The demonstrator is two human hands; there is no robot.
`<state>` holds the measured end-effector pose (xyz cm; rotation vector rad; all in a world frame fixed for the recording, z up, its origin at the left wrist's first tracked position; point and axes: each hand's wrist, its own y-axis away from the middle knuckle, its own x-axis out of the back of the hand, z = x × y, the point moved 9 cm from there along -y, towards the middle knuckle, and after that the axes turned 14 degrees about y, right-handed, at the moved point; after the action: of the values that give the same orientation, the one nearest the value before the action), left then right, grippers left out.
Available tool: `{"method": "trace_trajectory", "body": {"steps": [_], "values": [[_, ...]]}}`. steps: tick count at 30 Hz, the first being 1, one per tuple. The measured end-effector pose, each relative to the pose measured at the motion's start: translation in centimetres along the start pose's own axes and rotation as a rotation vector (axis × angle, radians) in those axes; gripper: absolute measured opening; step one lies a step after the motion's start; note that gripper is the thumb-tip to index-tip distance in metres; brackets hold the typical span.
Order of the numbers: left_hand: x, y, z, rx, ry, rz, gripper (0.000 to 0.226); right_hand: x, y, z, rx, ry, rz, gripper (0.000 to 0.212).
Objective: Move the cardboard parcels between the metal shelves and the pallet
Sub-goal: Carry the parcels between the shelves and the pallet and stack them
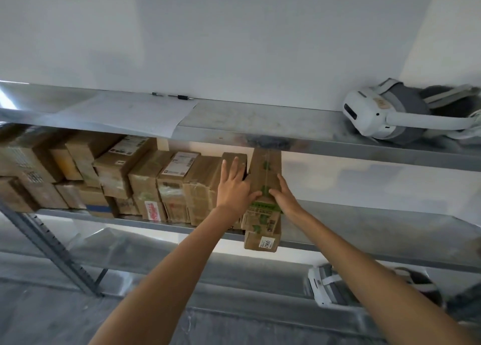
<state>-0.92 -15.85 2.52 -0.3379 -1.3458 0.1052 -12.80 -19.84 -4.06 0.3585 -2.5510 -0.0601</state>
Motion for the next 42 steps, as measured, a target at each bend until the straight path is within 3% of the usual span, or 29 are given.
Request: {"method": "trace_trajectory", "body": {"steps": [5, 10, 17, 29, 37, 42], "values": [[-1.4, -0.5, -1.3, 0.124, -0.067, -0.092, 0.088, 0.0, 0.9, 0.6, -0.062, -0.081, 0.044, 0.068], [-1.9, -0.4, -0.1, 0.056, -0.105, -0.114, 0.081, 0.0, 1.0, 0.5, -0.051, -0.146, 0.042, 0.067], [-1.9, -0.9, 0.9, 0.025, -0.063, -0.086, 0.089, 0.7, 1.2, 0.7, -0.065, -0.18, 0.07, 0.06], [-0.3, -0.9, 4.1, -0.068, 0.195, -0.049, 0.085, 4.2, 2.8, 1.5, -0.102, -0.313, 0.096, 0.055], [0.0, 0.1, 7.6, -0.164, 0.383, -0.072, 0.08, 7.3, 5.5, 2.7, -0.176, -0.45, 0.185, 0.038], [-0.3, 1.6, 9.5, -0.153, 0.532, -0.172, 0.076, 8.8, 7.7, 3.5, -0.22, -0.323, 0.2, 0.048]]}}
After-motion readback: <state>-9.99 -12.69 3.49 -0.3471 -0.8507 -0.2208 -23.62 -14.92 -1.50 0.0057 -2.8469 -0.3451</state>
